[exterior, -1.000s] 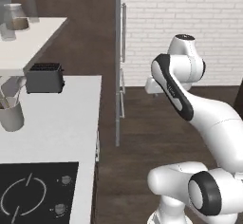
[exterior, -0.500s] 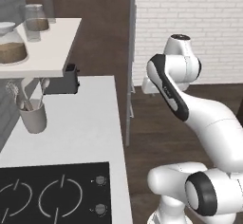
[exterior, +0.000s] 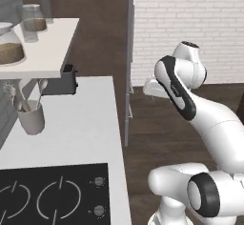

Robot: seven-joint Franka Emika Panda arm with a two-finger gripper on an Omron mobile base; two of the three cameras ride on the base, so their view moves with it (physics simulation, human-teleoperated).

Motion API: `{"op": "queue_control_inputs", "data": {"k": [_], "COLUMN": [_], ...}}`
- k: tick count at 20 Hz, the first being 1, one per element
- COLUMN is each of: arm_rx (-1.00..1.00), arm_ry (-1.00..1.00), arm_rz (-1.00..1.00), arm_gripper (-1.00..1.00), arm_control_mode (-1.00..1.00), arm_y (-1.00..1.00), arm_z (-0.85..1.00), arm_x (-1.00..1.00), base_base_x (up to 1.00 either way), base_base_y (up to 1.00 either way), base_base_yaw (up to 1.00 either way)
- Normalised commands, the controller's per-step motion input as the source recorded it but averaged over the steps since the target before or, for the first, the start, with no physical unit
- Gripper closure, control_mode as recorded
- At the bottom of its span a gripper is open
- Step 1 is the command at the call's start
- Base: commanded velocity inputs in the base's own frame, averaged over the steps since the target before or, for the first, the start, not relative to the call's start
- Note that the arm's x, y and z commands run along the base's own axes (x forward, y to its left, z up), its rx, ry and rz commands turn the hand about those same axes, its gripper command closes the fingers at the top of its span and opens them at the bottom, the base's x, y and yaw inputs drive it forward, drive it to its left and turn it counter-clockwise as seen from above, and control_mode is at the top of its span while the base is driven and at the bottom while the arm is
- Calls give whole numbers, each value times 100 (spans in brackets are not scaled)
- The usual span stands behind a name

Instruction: Take a straw from the drawer in front and place it inside the glass cup on the dining counter.

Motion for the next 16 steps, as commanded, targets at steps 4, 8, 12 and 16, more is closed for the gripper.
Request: {"op": "queue_control_inputs", "data": {"k": [4,8,12,16], "arm_rx": [38,31,22,17], "arm_ry": [2,1,1,3], "arm_rz": [0,0,0,0], "arm_gripper": [-100,-100,-100,-100], "arm_control_mode": [-100,-100,-100,-100], "arm_y": [-54,-18,4,26], "arm_z": [-87,-98,-97,-73], "arm_x": [0,6,25,32], "base_base_x": [0,0,0,0], "base_base_y": [0,0,0,0], "base_base_yaw": [0,0,0,0]}}
